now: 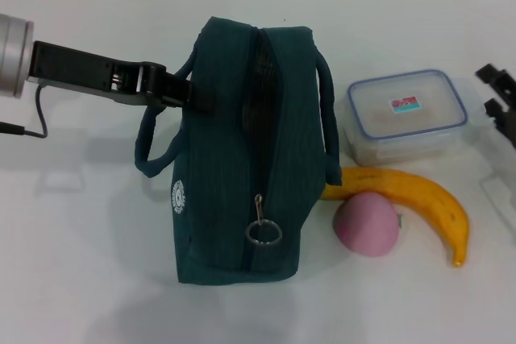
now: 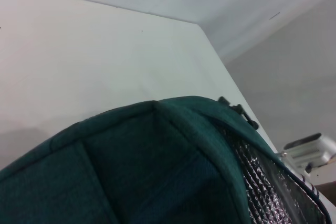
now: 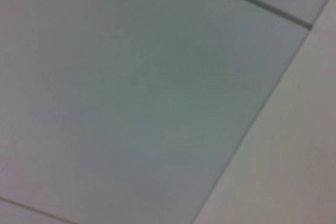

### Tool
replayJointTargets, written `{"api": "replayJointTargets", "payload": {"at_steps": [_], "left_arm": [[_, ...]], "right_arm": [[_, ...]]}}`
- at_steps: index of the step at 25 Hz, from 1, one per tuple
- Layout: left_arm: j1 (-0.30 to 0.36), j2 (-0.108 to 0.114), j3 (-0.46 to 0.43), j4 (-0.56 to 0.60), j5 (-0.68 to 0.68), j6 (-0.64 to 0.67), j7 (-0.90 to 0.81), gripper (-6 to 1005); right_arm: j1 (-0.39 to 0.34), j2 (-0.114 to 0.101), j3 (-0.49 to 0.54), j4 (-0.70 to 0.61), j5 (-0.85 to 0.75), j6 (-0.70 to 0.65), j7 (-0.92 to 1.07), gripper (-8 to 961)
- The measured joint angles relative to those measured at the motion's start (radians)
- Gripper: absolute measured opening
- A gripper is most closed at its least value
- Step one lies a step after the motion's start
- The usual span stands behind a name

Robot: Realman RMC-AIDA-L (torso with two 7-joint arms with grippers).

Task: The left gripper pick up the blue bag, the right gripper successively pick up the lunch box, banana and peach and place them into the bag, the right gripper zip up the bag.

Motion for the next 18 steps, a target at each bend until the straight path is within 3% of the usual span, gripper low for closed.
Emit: {"api": "replayJointTargets", "payload": {"at_steps": [7,18], "left_arm": [[0.000,0.000,0.001,0.000,-0.007,0.000,0.023,47],[0.008,-0.001,0.000,-0.001,-0.017,0.000,0.035,47]], "right_arm": [[0.047,0.000,0.008,0.018,-0.075,0.018,0.051,881],[0.064,0.000,0.012,0.013,-0.077,0.009,0.054,844]]}}
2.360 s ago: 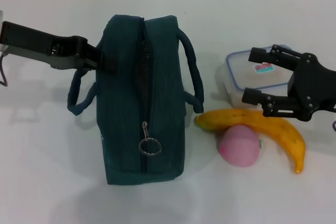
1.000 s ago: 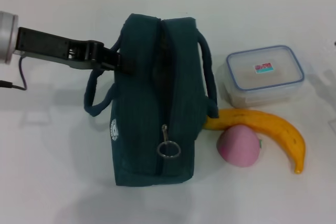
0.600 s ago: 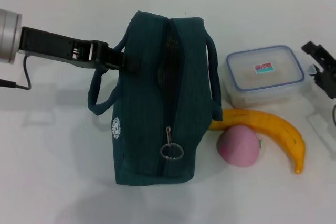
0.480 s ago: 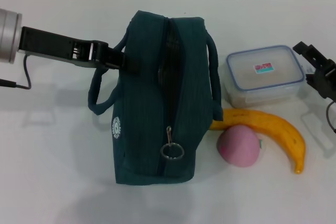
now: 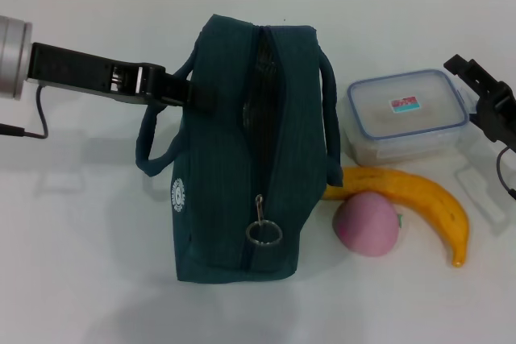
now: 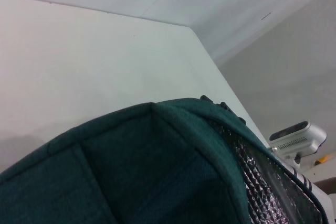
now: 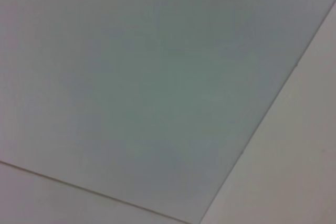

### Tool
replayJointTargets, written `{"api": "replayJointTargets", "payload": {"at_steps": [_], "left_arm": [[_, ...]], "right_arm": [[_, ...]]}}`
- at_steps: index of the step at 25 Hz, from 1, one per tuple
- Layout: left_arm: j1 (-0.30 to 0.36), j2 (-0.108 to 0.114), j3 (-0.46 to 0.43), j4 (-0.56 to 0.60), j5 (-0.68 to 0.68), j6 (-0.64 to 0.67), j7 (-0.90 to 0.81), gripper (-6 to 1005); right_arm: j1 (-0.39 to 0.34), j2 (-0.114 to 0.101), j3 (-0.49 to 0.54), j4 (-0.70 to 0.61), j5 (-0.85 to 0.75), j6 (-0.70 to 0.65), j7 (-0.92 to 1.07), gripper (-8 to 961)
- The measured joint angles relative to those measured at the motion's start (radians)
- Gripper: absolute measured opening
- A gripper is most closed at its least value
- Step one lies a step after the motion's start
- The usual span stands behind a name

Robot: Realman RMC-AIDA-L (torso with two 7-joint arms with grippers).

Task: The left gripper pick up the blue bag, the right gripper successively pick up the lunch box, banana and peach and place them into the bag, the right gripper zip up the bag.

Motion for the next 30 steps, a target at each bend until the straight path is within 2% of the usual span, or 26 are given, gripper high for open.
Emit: {"api": "replayJointTargets", "payload": {"at_steps": [4,10,21,26,30], "left_arm": [[-0.001,0.000,0.000,0.000,0.000,0.000,0.000,47],[-0.001,0.001,0.000,0.000,-0.001,0.000,0.000,47],[0.000,0.001,0.002,-0.001,-0.001,0.001,0.000,47],[0.006,0.001,0.002,-0.001,-0.001,0.002,0.008,47],[0.007,0.001,0.002,0.000,-0.001,0.003,0.009,47]], "right_arm": [[0.002,0.000,0.000,0.003,-0.003,-0.008,0.000,825],[-0.005,0.000,-0.003,0.000,-0.003,-0.001,0.009,589],[-0.016,0.000,-0.012,-0.037,-0.068,-0.011,0.007,348],[-0.032,0.000,-0.012,-0.059,-0.092,-0.035,0.006,194],[-0.035,-0.001,-0.011,-0.064,-0.095,-0.066,0.008,136]]}}
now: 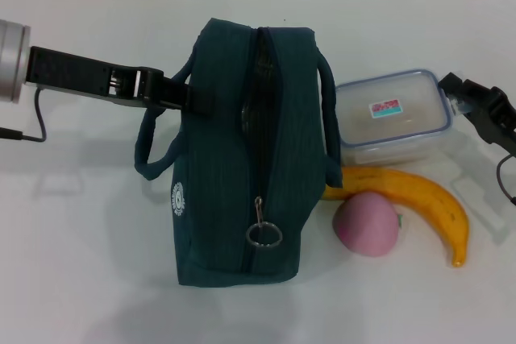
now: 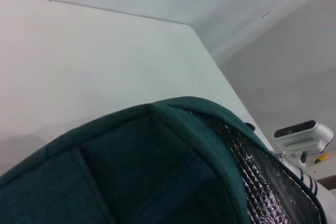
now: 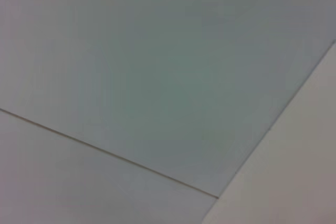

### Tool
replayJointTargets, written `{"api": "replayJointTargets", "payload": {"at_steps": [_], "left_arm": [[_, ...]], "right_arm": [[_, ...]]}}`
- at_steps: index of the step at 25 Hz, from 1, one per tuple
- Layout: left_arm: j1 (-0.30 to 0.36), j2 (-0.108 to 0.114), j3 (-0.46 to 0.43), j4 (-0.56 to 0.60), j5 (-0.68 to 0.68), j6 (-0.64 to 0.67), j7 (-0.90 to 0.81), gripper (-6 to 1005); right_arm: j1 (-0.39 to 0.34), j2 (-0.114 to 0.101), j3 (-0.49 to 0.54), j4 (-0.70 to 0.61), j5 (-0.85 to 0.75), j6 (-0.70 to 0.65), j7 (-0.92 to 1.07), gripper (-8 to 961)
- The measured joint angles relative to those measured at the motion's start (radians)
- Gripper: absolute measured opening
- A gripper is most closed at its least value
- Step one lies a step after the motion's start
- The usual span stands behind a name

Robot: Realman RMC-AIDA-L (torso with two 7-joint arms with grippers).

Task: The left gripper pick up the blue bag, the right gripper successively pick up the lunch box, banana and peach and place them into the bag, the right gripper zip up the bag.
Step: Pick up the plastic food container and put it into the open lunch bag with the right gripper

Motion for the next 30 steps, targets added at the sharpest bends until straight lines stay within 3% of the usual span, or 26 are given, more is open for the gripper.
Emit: {"api": "replayJointTargets", "payload": {"at_steps": [10,17,30], "left_arm": [[-0.005,0.000,0.000,0.000,-0.001,0.000,0.000,47],[-0.011,0.000,-0.002,0.001,-0.009,0.000,0.000,47],[-0.020,0.000,-0.005,-0.006,-0.020,-0.003,0.000,48]], "right_arm": [[-0.005,0.001,0.011,0.005,0.014,-0.016,0.127,106],[0.001,0.001,0.012,0.016,0.030,0.013,0.386,104],[-0.018,0.001,0.013,0.016,0.034,0.004,0.671,99]]}}
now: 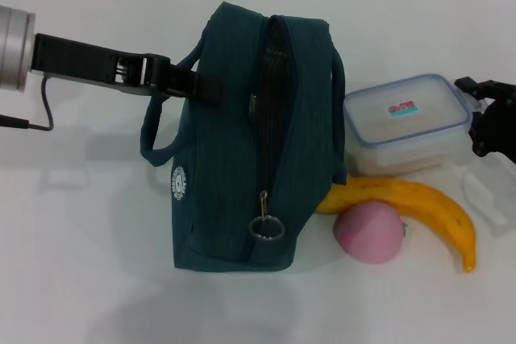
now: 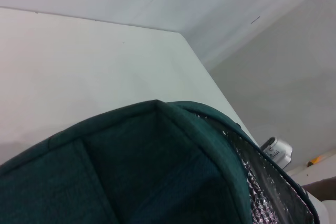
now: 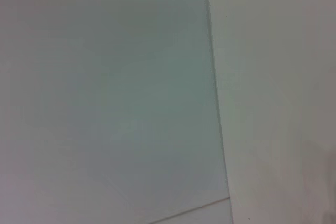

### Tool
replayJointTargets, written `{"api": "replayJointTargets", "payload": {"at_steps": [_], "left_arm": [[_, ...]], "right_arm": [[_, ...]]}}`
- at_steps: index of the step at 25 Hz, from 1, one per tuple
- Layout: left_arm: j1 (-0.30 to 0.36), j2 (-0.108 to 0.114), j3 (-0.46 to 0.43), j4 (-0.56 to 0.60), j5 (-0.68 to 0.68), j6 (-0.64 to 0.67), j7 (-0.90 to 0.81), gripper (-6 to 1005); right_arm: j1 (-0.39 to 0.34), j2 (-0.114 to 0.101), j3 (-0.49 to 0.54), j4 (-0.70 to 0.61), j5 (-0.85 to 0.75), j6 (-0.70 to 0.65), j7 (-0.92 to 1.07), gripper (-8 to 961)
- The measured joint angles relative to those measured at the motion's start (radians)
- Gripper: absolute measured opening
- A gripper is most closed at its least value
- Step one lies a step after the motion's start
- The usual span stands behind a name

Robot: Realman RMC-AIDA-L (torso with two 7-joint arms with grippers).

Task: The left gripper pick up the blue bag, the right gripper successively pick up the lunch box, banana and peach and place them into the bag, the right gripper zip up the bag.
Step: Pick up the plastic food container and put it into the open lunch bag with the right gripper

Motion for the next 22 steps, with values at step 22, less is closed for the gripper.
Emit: {"api": "replayJointTargets", "payload": {"at_steps": [22], "left_arm": [[-0.004,-0.008,-0.001,-0.001,0.000,-0.005,0.012,48]], "right_arm": [[0.007,0.000,0.182,0.054,0.032,-0.243,0.031,98]]}}
